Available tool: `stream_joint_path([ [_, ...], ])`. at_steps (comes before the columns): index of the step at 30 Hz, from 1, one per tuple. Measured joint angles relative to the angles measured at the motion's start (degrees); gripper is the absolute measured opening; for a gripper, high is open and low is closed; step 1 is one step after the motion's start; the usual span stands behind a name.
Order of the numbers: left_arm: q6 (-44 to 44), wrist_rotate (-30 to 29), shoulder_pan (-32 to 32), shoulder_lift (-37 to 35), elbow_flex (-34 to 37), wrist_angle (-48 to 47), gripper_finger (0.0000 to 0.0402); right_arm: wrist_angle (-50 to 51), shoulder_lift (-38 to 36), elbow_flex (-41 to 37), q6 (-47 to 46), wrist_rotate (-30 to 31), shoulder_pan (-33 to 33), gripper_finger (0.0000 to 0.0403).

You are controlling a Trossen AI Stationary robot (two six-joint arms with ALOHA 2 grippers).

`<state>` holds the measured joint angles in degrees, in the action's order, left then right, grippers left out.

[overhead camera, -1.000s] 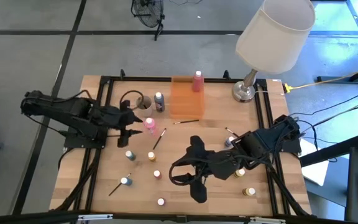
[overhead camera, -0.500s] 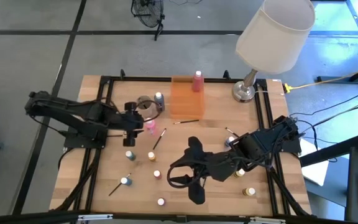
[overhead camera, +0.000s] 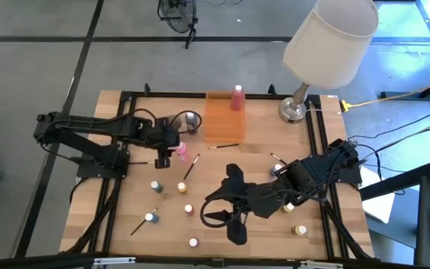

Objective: Pick & Place Paint Supplies
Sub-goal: Put the pink paint bottle into the orange bin

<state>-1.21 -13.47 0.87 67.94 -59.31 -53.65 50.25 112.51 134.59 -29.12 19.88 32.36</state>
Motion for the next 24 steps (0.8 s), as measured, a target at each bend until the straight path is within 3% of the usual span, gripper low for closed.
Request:
stream_joint_path([
  [9,0.1,4.1,0.8,0.0,0.0,2.5,0.0168,0.6,0.0,0.0,0.0,0.0,0.0,0.0211],
  [24,1.7,3.0,1.2,2.7,-0.1,5.2,0.0169,0.8,0.0,0.0,0.4,0.0,-0.1,0.0211],
])
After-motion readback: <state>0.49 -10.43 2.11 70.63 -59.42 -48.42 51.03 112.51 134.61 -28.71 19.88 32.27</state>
